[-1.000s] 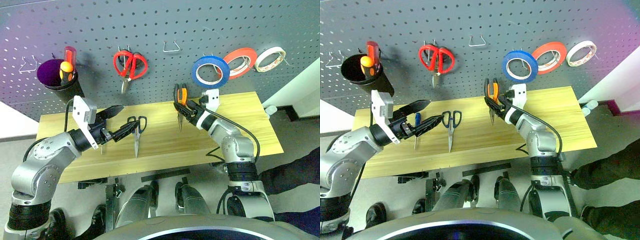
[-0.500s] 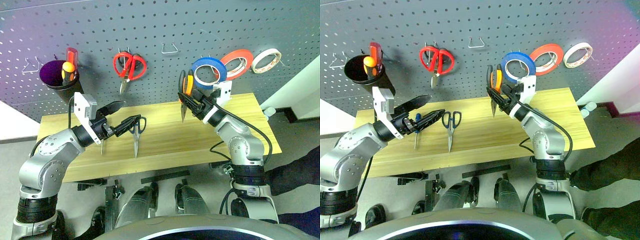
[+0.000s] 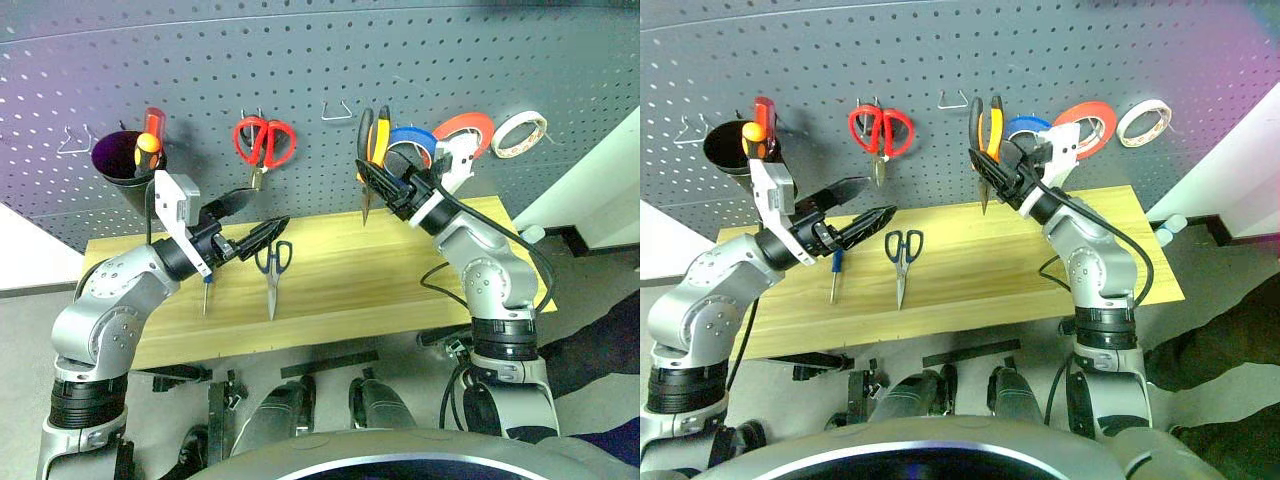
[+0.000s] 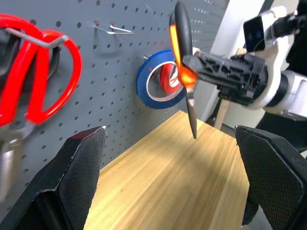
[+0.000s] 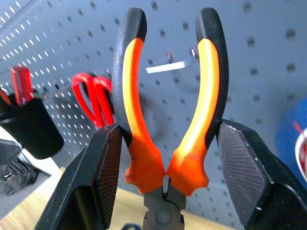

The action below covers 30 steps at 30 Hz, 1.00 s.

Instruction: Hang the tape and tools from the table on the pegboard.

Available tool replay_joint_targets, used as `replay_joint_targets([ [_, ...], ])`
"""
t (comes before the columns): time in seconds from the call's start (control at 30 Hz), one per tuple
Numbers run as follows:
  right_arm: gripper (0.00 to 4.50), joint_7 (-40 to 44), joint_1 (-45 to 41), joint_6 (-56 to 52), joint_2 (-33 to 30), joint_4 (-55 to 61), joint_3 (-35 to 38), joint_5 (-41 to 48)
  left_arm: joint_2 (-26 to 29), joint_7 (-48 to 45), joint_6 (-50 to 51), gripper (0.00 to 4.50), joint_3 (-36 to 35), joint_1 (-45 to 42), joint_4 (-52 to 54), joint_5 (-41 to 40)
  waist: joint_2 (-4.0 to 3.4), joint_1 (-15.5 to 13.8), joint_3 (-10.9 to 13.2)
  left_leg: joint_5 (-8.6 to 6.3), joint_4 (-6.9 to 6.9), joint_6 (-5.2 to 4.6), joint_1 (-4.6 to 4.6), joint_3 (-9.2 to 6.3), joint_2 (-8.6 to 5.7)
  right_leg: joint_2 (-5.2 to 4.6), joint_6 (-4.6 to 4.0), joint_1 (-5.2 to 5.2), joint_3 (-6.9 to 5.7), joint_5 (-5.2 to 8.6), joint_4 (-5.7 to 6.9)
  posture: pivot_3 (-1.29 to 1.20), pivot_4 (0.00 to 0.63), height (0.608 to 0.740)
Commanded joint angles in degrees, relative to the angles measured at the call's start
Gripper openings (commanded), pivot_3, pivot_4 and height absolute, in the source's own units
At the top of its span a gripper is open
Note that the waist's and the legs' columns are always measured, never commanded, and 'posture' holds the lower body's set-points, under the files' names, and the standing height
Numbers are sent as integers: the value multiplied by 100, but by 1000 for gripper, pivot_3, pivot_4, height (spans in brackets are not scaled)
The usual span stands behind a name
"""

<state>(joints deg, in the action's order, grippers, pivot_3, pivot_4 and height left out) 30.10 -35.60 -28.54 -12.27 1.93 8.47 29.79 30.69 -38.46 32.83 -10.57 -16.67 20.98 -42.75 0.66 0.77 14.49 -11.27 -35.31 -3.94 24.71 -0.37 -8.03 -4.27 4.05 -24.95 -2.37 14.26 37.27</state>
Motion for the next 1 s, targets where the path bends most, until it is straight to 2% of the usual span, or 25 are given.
replay_joint_targets([
  [0.03, 2698, -22, -369, 90, -68, 266, 146, 199, -19, 7, -145, 4500, -97, -68, 139, -19, 0, 0, -46, 0, -2, 0, 0, 0, 0, 0, 0, 0, 0, 0, 3, -51, 118, 726],
  [0.47, 2698, 67, -1493, 669, 16, -653, 75, 24, -41, 16, -259, 4500, -139, 83, 178, 45, 1, 1, -244, 0, -23, -1, -1, 0, 0, 5, -3, 2, 3, -1, 20, -26, 94, 726],
  [1.0, 2698, 422, -2769, 2436, 428, -3204, 90, -488, -38, 190, -189, 4500, -183, 259, 440, 5, 0, -7, -317, 0, -55, -1, -4, 0, 3, 12, -6, -5, 12, -2, 52, 28, 108, 726],
])
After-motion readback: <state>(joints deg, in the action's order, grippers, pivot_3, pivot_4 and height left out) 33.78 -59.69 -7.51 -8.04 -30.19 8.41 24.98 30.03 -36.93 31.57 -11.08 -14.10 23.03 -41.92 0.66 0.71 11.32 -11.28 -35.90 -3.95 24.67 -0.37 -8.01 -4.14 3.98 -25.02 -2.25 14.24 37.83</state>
